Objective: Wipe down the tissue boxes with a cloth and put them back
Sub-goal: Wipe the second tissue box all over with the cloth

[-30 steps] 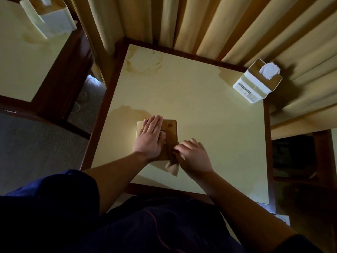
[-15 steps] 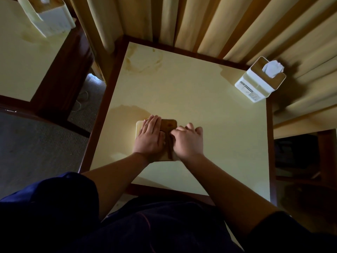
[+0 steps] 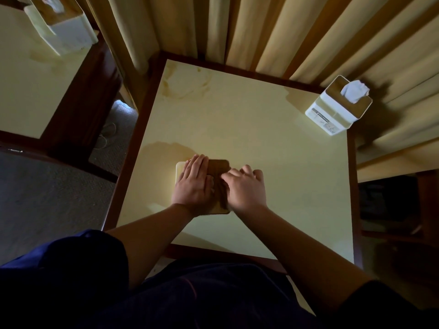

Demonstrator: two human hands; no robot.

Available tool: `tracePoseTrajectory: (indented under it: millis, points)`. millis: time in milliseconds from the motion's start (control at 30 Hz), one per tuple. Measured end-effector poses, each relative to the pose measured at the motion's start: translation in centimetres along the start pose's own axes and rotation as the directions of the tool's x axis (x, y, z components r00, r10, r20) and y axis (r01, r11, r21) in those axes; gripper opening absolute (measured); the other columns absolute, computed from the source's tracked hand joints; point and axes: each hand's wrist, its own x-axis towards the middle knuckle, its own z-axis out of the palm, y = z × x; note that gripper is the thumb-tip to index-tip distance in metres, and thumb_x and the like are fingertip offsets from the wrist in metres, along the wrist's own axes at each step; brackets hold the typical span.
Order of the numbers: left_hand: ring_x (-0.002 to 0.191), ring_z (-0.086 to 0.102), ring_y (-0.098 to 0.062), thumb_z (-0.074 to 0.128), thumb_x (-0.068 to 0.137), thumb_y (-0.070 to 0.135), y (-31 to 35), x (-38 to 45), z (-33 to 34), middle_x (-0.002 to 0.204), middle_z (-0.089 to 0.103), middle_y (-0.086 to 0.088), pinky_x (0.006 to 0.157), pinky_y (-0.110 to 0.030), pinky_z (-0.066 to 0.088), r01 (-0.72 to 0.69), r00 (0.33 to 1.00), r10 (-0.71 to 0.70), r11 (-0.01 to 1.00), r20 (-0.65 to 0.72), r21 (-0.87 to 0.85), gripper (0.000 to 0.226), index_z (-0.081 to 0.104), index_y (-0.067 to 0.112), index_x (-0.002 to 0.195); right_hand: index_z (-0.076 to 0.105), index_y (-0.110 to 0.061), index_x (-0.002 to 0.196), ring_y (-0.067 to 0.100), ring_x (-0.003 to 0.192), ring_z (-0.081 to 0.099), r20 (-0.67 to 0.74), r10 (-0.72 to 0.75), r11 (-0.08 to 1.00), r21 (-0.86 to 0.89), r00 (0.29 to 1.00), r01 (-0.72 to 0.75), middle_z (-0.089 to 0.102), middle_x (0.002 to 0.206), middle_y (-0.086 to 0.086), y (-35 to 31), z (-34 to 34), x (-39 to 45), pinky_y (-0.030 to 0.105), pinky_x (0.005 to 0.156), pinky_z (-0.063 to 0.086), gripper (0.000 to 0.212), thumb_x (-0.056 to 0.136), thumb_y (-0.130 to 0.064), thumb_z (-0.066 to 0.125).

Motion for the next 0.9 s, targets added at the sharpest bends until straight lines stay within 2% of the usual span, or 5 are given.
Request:
tracePoseTrajectory:
  millis: [133, 433, 600, 800, 900]
  points:
    - [0.153, 0.031, -0.033, 0.030, 0.106, 0.039, -0.1, 0.1, -0.2, 0.159, 0.043, -0.015, 0.127, -0.046, 0.020, -0.002, 1.000, 0.002, 1.000, 0.027, 0.017, 0.062, 0.042, 0.003, 0.154, 0.071, -0.026, 0.091, 0.026, 0.101, 0.056, 0.000, -0.051, 0.999, -0.011, 0.999, 0.051, 0.073, 0.095, -0.009, 0.2, 1.0, -2.9, 0.040, 0.085, 0.029, 0.007, 0.086, -0.023, 0.068]
    - [0.154, 0.027, -0.033, 0.032, 0.107, 0.035, -0.1, 0.0, -0.2, 0.162, 0.039, -0.016, 0.126, -0.044, 0.017, -0.011, 0.999, 0.009, 0.999, 0.042, 0.042, 0.059, 0.039, 0.003, 0.156, 0.073, -0.027, 0.101, 0.024, 0.109, 0.055, 0.203, -0.016, 1.000, 0.011, 0.979, 0.014, 0.068, 0.099, -0.007, -0.6, -1.5, -3.5, 0.044, 0.093, 0.030, 0.031, 0.096, -0.037, 0.044]
    - [0.151, 0.032, -0.034, 0.037, 0.106, 0.030, 0.3, -0.2, -0.1, 0.157, 0.045, -0.017, 0.127, -0.047, 0.023, -0.019, 1.000, 0.019, 1.000, -0.021, 0.007, 0.056, 0.043, 0.001, 0.153, 0.077, -0.032, 0.115, 0.026, 0.121, 0.054, 0.125, 0.100, 0.995, -0.001, 0.987, -0.101, 0.073, 0.111, -0.005, -1.3, -3.0, 2.3, 0.047, 0.101, 0.031, 0.036, 0.094, -0.012, 0.056]
    - [0.146, 0.042, -0.039, 0.037, 0.105, 0.030, -0.5, 0.1, 0.3, 0.150, 0.052, -0.021, 0.122, -0.053, 0.033, -0.055, 0.998, 0.056, 0.998, -0.032, 0.036, 0.056, 0.049, -0.004, 0.148, 0.077, -0.037, 0.118, 0.025, 0.119, 0.053, 0.037, 0.152, 0.988, -0.001, 0.988, -0.152, 0.075, 0.113, -0.006, -1.2, -2.6, 5.9, 0.043, 0.093, 0.030, 0.039, 0.098, -0.011, 0.056]
    - [0.150, 0.036, -0.036, 0.035, 0.106, 0.030, -0.2, -0.1, 0.1, 0.154, 0.048, -0.018, 0.126, -0.048, 0.026, -0.032, 0.999, 0.032, 0.999, -0.017, 0.025, 0.056, 0.044, -0.001, 0.152, 0.073, -0.037, 0.122, 0.026, 0.118, 0.052, 0.030, 0.139, 0.990, 0.024, 0.990, -0.140, 0.072, 0.117, -0.008, -1.3, -2.3, 5.0, 0.043, 0.091, 0.030, 0.040, 0.102, -0.012, 0.050]
